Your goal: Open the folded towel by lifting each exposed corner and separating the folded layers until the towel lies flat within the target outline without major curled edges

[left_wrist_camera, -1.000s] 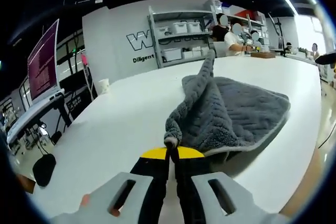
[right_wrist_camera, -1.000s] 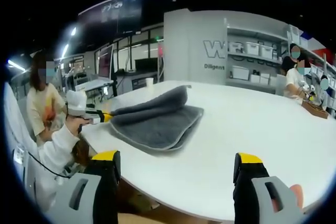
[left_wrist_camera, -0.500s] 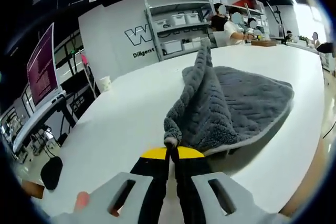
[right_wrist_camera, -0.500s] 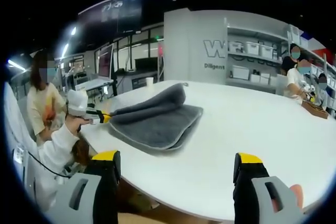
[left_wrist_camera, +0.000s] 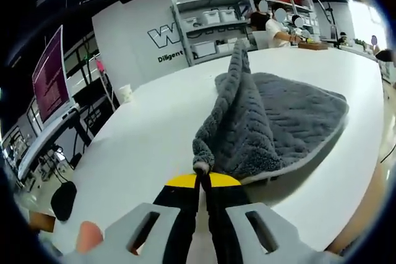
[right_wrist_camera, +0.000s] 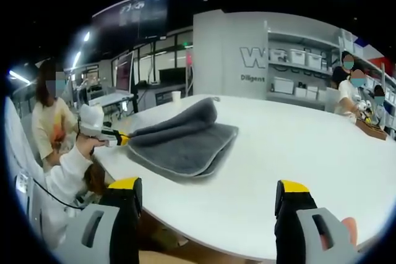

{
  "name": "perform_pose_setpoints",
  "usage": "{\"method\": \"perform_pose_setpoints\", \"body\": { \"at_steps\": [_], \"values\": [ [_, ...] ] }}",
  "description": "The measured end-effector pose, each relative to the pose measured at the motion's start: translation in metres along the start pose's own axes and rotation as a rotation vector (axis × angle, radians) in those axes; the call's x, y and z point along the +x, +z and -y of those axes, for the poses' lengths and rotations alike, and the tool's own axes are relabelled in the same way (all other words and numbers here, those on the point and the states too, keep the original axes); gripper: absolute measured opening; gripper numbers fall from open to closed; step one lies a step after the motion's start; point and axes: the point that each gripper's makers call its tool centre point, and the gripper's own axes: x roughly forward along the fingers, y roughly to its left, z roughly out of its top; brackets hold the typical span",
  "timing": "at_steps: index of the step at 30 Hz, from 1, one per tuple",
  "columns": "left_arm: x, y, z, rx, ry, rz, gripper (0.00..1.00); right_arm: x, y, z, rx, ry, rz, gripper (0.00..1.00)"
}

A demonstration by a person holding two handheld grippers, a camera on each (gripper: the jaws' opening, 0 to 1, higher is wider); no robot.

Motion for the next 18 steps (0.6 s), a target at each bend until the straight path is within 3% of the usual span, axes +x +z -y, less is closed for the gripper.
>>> {"method": "perform_pose_setpoints", "body": {
  "at_steps": [8,18],
  "values": [
    [-0.0022,0.001,-0.0017,-0.033,-0.004,0.009,0.04,-0.0005,0.0006,0.0001,0.0,0.0,0.002,0.88],
    [-0.0018,-0.0025,0.0027,-0.083,-0.069,0.018,0.1,0.0005,-0.0002,-0.0009,-0.003,0.003,-0.002,0.88]
  ]
}}
